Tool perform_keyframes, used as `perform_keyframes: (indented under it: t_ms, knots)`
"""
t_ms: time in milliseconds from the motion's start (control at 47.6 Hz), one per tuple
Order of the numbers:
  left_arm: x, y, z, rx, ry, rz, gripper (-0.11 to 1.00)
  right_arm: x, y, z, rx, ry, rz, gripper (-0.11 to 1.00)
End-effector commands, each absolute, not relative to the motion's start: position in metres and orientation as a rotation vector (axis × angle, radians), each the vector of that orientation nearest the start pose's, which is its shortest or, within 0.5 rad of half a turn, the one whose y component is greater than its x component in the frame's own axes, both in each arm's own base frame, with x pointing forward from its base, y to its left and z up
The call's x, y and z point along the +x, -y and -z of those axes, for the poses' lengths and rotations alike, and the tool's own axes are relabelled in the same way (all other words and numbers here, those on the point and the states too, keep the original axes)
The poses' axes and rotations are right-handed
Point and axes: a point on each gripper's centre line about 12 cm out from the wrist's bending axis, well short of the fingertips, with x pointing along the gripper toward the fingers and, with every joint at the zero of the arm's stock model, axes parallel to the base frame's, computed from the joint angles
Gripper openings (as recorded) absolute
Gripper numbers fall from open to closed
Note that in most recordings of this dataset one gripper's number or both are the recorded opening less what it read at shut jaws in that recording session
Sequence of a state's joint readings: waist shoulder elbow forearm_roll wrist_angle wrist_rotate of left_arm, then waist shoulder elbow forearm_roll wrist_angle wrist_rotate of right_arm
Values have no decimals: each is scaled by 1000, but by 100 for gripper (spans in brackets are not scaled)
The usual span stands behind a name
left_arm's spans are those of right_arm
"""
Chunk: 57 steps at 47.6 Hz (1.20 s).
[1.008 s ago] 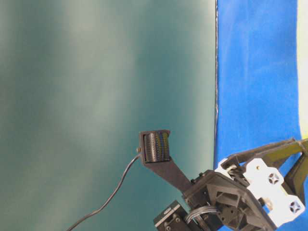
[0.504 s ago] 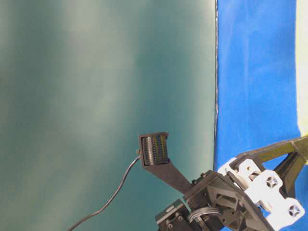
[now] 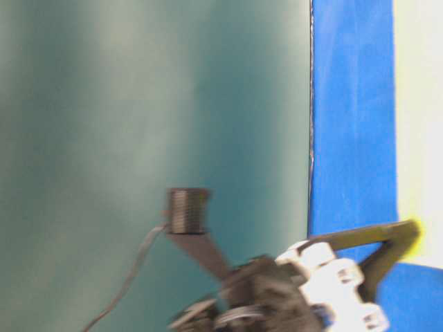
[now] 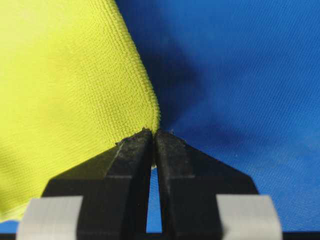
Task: Fold the yellow towel.
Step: 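Lift the strip and swing the right gripper up to rotate it vertical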
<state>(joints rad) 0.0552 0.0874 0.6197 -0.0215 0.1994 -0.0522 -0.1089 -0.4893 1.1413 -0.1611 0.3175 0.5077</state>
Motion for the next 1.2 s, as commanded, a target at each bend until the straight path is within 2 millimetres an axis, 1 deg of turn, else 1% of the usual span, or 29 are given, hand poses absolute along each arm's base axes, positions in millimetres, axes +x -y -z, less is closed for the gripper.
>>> perform_keyframes:
  t_ms: [0, 189, 273, 357, 504, 630, 735, 819, 924, 1008, 1071, 1176]
  knots:
    - [382, -22, -174, -98, -824, -82, 2, 218, 30, -162, 354, -882, 315, 3]
    - [372, -23, -215, -97, -751, -82, 2, 213, 29, -198, 351, -803, 307, 3]
    - [368, -23, -227, -96, -728, -82, 2, 210, 27, -212, 350, -760, 296, 3]
    - [365, -22, -237, -95, -705, -81, 2, 207, 27, -218, 348, -729, 291, 3]
    - [361, -22, -243, -97, -686, -80, 2, 206, 27, -222, 350, -709, 287, 3]
    - [359, -22, -242, -100, -691, -82, 2, 208, 27, -222, 346, -701, 284, 3]
    - [359, -17, -242, -106, -686, -74, 2, 208, 32, -221, 345, -696, 303, 3]
    - [361, -10, -243, -103, -669, -56, 2, 209, 42, -219, 343, -692, 347, 3]
    - [366, 7, -248, -86, -609, -8, 2, 210, 61, -216, 352, -686, 422, 3]
    - [371, 23, -252, -65, -551, 39, 2, 211, 80, -215, 350, -671, 489, 3]
    - [375, 35, -252, -50, -508, 74, 2, 214, 92, -217, 337, -652, 520, 3]
    - [383, 49, -249, -38, -477, 108, 2, 221, 111, -223, 300, -600, 557, 3]
